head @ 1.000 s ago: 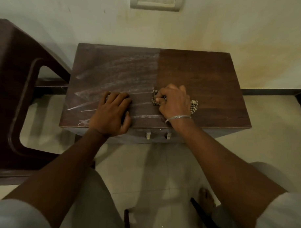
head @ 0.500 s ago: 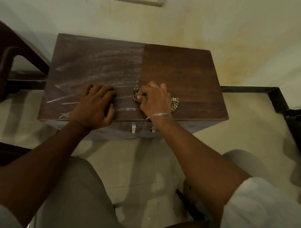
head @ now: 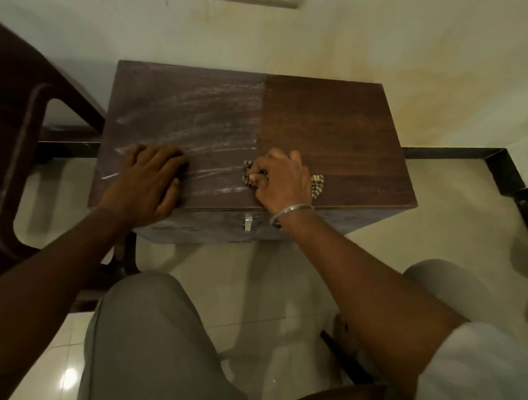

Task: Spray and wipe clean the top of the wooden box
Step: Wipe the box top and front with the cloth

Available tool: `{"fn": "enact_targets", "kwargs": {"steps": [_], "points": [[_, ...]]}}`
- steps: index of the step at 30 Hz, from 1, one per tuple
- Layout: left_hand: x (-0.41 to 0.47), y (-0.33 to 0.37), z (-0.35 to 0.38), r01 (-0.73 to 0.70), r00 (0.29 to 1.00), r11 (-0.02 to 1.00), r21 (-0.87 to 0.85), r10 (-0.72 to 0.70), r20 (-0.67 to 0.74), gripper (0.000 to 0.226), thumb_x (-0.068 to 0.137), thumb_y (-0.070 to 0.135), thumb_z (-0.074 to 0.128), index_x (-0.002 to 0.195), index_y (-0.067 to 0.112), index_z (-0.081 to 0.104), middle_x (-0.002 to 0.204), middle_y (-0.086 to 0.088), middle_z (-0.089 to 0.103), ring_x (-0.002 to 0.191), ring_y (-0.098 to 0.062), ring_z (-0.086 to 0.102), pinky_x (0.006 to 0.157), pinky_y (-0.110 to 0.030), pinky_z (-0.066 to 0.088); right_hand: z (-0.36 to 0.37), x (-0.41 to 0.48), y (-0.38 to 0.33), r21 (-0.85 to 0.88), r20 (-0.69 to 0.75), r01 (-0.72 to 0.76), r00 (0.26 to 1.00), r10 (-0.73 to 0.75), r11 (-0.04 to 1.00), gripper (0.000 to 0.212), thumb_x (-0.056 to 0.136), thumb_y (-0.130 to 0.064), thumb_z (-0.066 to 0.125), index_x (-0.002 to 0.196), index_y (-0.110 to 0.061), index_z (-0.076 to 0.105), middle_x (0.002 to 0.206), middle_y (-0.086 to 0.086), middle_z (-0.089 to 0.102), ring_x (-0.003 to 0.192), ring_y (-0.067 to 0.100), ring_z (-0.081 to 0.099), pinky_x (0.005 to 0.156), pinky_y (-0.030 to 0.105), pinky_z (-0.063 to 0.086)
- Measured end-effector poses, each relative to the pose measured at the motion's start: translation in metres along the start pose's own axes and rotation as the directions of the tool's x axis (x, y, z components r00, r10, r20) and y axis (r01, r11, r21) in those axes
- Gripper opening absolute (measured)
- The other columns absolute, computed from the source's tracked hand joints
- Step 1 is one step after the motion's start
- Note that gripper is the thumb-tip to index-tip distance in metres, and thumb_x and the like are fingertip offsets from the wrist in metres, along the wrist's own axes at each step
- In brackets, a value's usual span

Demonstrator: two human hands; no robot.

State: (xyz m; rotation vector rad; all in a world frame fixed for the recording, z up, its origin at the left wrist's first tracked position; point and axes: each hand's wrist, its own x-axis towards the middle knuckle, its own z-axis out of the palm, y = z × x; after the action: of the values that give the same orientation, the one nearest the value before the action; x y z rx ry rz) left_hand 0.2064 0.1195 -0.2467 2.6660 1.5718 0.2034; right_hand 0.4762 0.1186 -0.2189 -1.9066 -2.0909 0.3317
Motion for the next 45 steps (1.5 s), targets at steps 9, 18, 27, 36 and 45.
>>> {"fn": "enact_targets", "kwargs": {"steps": [9,18,27,36,45], "points": [[-0.001,0.0,0.0,0.059,0.998,0.997,-0.044,-0.059,-0.006,0.06,0.088,0.042,0.037,0.131,0.006,0.057,0.134,-0.018,0.054,0.12,-0.038,0.051,0.105,-0.054,0.032,0.009,-0.031,-0.003,-0.002,-0.043,0.07,0.997,-0.07,0.998,0.02,0.086,-0.05,0.061,0.085,-0.031,0.067,0.096,-0.012,0.055,0.093,0.018,0.042,0.07,0.034,0.038],[-0.001,0.0,-0.002,0.058,0.998,0.998,-0.033,-0.058,0.002,0.059,0.087,0.042,0.039,0.13,0.007,0.057,0.134,-0.017,0.054,0.118,-0.037,0.051,0.104,-0.053,0.033,0.007,0.01,-0.015,-0.007,-0.026,-0.022,0.999,0.022,1.0,0.012,0.088,-0.041,0.064,0.08,-0.032,0.065,0.101,-0.012,0.06,0.099,0.02,0.045,0.077,0.035,0.036],[-0.001,-0.001,-0.001,0.051,0.999,0.997,-0.051,-0.051,-0.007,0.058,0.088,0.042,0.039,0.13,0.006,0.057,0.134,-0.018,0.054,0.12,-0.036,0.049,0.105,-0.051,0.032,0.014,-0.031,-0.008,0.006,-0.038,0.074,0.997,-0.073,0.997,0.014,0.088,-0.037,0.063,0.077,-0.03,0.062,0.09,-0.013,0.056,0.089,0.018,0.043,0.069,0.035,0.04],[-0.001,-0.001,-0.001,0.062,0.998,0.996,-0.058,-0.062,0.006,0.058,0.088,0.042,0.039,0.132,0.008,0.057,0.136,-0.017,0.054,0.121,-0.036,0.048,0.105,-0.051,0.032,0.009,0.031,-0.022,0.032,-0.016,-0.02,1.0,0.02,0.999,0.025,0.085,-0.037,0.069,0.107,-0.029,0.059,0.111,-0.007,0.063,0.107,0.023,0.048,0.082,0.04,0.039],[-0.001,-0.001,0.0,0.04,0.998,0.997,-0.071,-0.044,-0.048,0.057,0.088,0.04,0.041,0.129,0.006,0.059,0.134,-0.016,0.055,0.118,-0.035,0.05,0.103,-0.051,0.033,0.013,-0.008,-0.01,0.021,-0.063,0.01,0.998,-0.009,1.0,0.009,0.087,-0.034,0.065,0.079,-0.03,0.064,0.091,-0.013,0.059,0.092,0.02,0.046,0.071,0.034,0.038]]}}
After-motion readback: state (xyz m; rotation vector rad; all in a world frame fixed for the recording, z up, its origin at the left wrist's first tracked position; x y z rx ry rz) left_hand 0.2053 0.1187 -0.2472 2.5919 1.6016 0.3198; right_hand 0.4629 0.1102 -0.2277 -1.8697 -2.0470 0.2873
